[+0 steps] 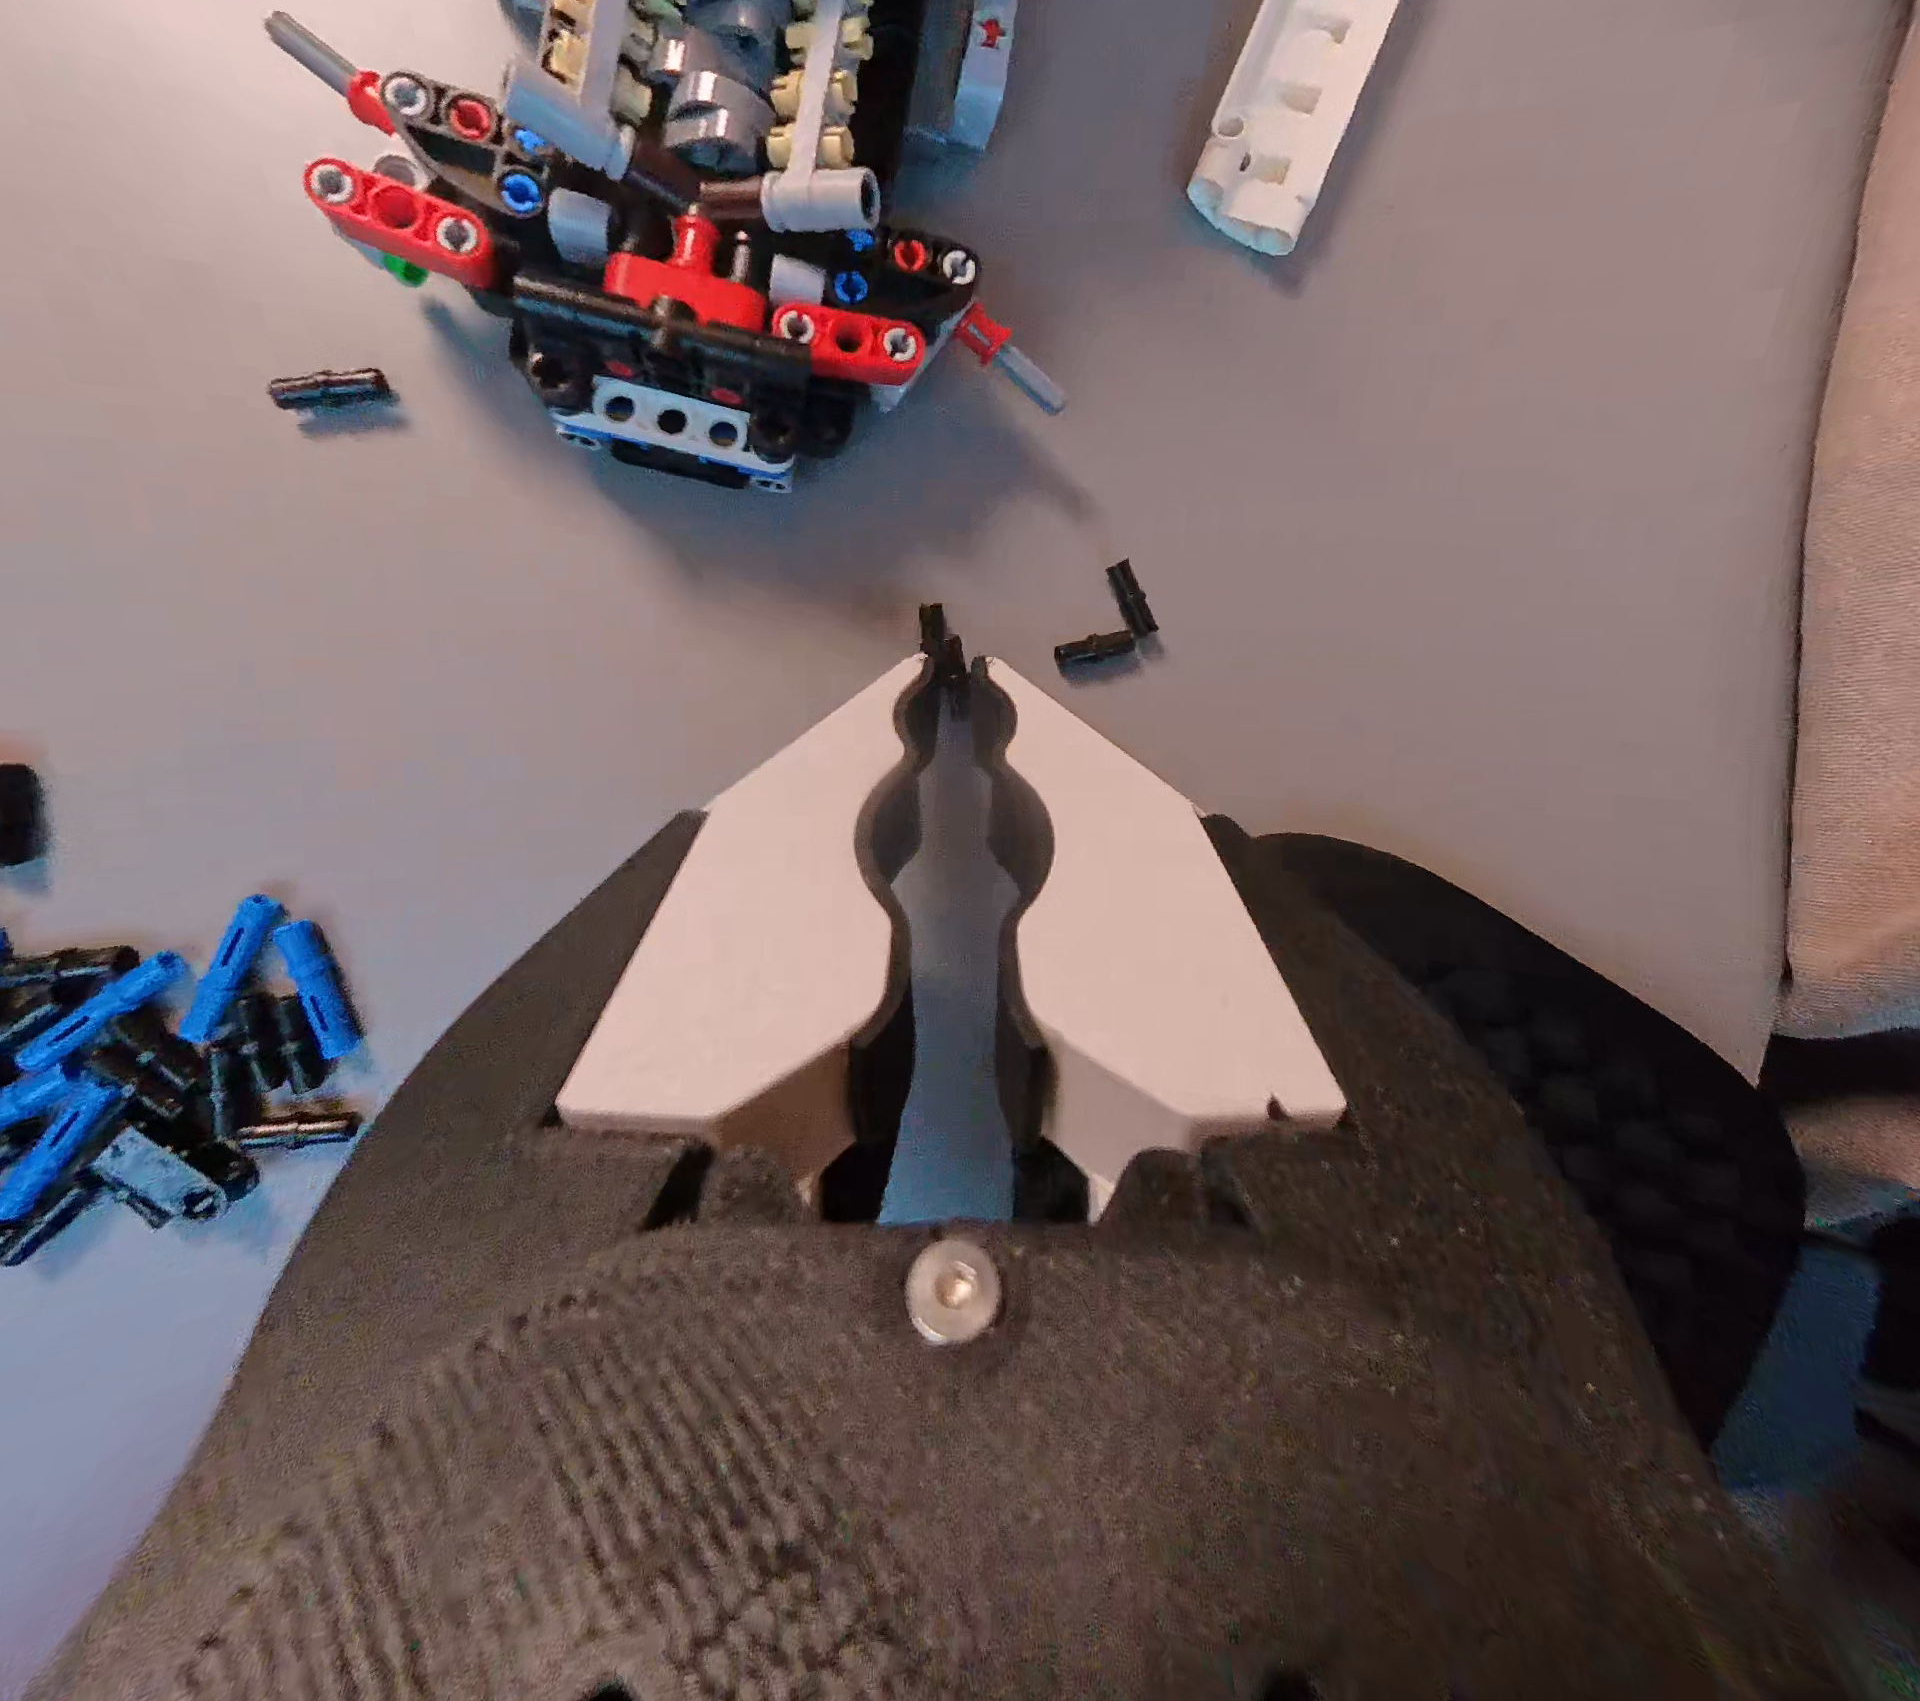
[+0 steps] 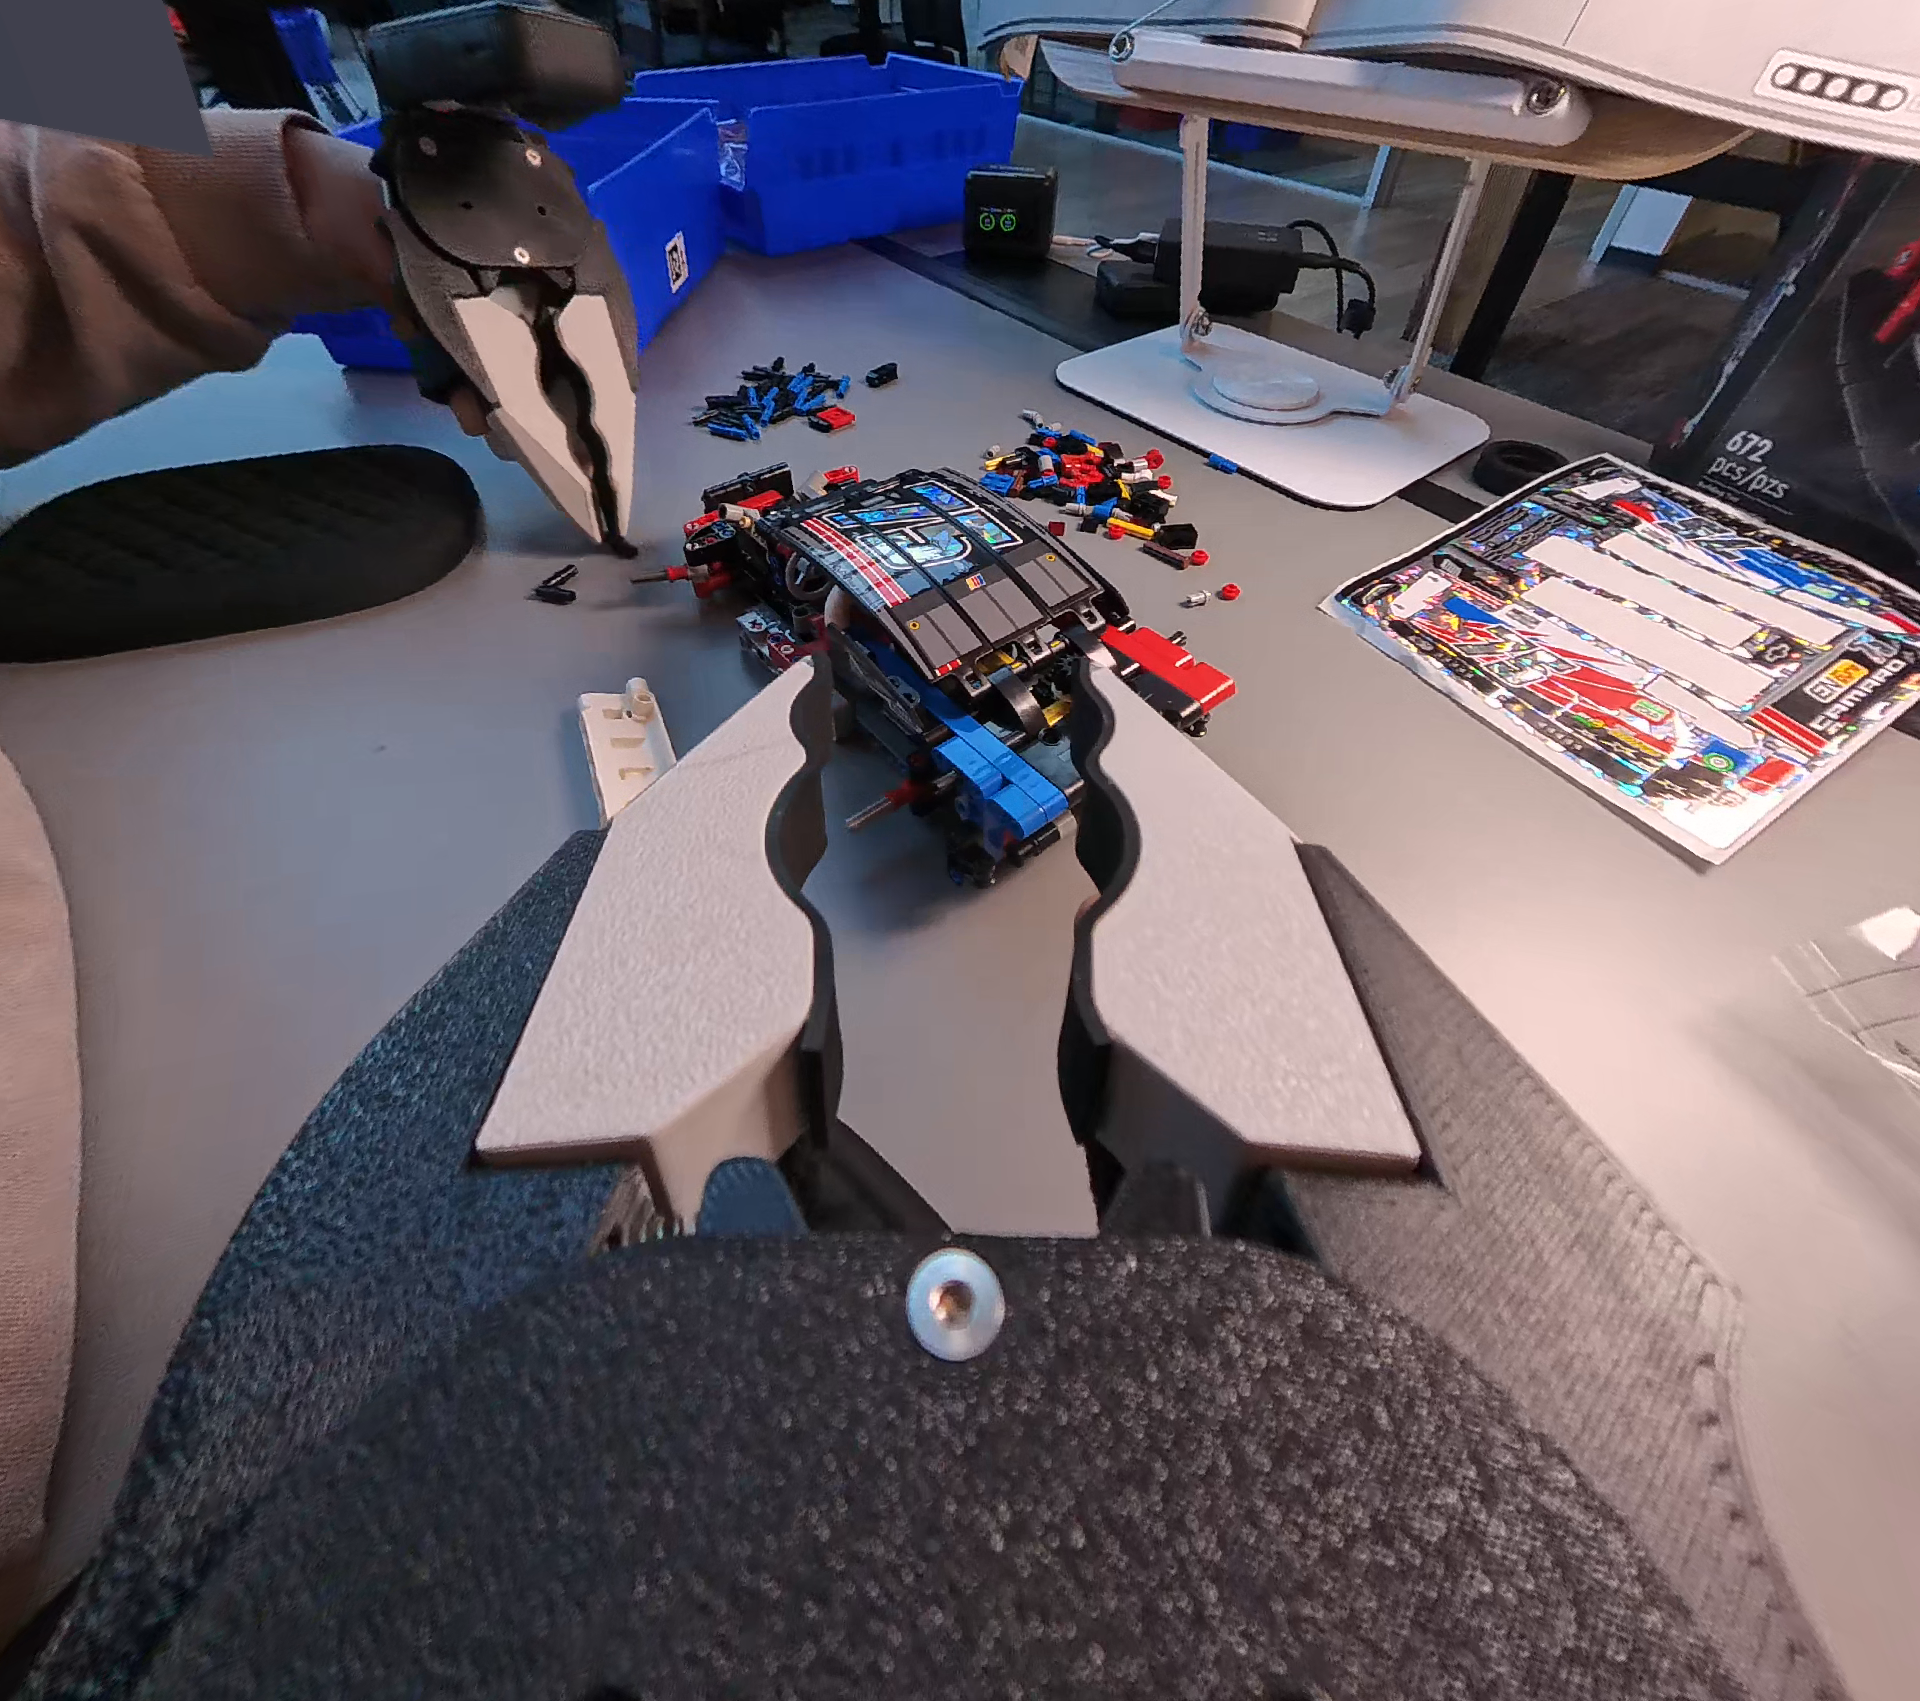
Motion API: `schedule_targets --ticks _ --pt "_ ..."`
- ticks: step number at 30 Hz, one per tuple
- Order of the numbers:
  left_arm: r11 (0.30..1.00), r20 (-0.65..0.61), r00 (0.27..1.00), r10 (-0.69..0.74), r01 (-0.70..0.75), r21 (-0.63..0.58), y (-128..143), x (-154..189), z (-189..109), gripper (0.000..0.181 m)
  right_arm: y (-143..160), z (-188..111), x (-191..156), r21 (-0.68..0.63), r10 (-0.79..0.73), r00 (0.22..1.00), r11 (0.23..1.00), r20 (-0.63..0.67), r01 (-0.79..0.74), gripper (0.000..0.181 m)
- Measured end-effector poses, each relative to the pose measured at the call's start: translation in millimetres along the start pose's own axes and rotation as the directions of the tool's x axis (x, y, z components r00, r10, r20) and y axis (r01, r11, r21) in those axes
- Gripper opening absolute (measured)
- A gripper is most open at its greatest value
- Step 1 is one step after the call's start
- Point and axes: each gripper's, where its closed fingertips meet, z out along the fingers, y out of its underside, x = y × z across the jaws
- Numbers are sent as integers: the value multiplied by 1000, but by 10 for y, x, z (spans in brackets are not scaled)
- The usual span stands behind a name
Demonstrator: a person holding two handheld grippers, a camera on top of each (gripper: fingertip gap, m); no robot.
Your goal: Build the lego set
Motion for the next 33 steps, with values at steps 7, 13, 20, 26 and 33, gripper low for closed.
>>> schedule_targets --ticks 7,13,20,26,33 --pt "999 -43 998 35 -36 -10 1 169 27 6 2 -1 -6 5 -1 1000 1000 0 1 43" --pt "999 -23 998 50 -50 9 -28 186 -58 18 17 -1 -2 8 6 1000 1000 1 -6 42" --pt "997 -19 997 70 -70 11 83 144 -20 34 32 16 -6 5 8 1000 1000 6 -8 42" --pt "988 -6 990 142 -141 67 3 202 85 24 33 23 -4 1 11 1000 1000 2 -11 41" --pt "975 -58 982 181 -171 145 -121 357 114 19 37 48 -9 -5 12 1000 1000 0 -12 41"
